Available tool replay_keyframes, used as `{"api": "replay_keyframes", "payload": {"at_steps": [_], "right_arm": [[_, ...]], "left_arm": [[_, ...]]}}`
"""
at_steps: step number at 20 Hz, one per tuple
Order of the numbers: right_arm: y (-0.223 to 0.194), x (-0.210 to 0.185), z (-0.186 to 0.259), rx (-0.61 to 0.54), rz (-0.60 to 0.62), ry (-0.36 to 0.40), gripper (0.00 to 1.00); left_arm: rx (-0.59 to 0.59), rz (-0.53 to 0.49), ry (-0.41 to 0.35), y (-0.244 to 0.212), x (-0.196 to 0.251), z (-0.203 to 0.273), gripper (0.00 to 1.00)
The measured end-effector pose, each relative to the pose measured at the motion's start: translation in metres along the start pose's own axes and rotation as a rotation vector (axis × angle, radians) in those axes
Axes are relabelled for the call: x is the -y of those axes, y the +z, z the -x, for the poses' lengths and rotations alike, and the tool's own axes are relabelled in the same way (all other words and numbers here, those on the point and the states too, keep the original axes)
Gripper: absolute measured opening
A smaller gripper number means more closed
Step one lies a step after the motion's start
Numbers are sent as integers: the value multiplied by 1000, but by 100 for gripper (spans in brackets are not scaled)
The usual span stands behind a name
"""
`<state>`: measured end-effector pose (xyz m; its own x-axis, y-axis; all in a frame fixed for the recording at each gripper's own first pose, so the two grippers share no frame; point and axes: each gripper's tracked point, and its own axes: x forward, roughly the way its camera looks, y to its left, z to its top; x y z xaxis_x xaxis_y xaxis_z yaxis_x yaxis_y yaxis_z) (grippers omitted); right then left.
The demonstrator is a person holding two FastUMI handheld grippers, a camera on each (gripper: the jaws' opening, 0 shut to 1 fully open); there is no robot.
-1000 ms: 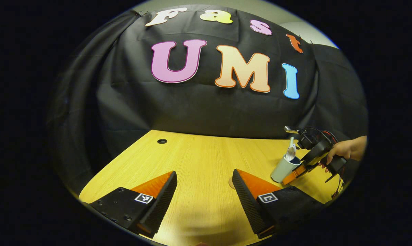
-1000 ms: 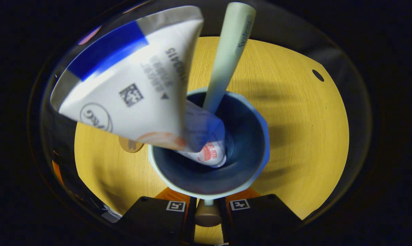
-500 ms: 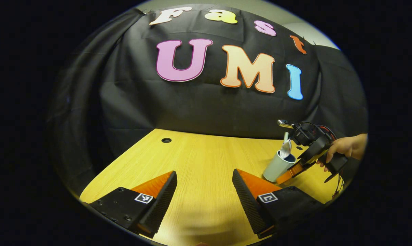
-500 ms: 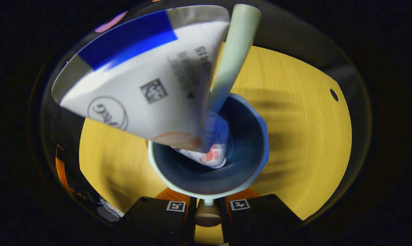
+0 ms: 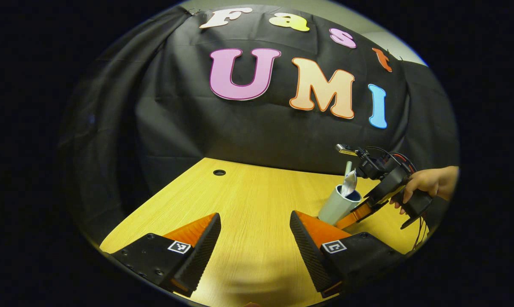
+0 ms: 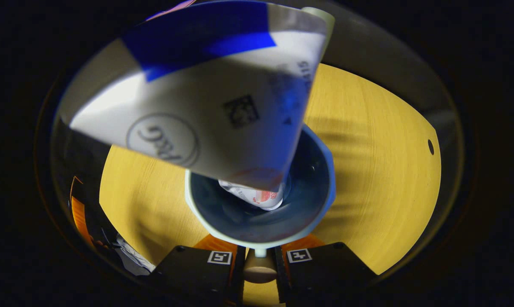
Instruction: Put the toothbrush and toothpaste on the desktop into the cup, then pick up the cup and place it on the coaster on the desktop.
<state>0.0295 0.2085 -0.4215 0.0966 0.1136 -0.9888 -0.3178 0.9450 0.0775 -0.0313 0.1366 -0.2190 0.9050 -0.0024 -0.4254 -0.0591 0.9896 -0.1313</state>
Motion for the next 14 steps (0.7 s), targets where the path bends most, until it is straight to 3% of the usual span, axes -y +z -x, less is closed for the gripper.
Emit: {"api": "replay_keyframes", "payload": {"at_steps": [11,12,13,14], "right_arm": [[-3,-9,-26,-42,88,-49,32],[-6,-8,-22,-43,85,-49,29],[-5,-9,-20,-44,84,-48,33],[-4,-11,-17,-34,90,-47,30]], "left_arm": [[-6,15,33,-5,-12,6,95],[-7,18,32,-5,-11,6,95],[-7,18,30,-4,-9,6,95],[-6,17,28,-3,-8,5,95]]}}
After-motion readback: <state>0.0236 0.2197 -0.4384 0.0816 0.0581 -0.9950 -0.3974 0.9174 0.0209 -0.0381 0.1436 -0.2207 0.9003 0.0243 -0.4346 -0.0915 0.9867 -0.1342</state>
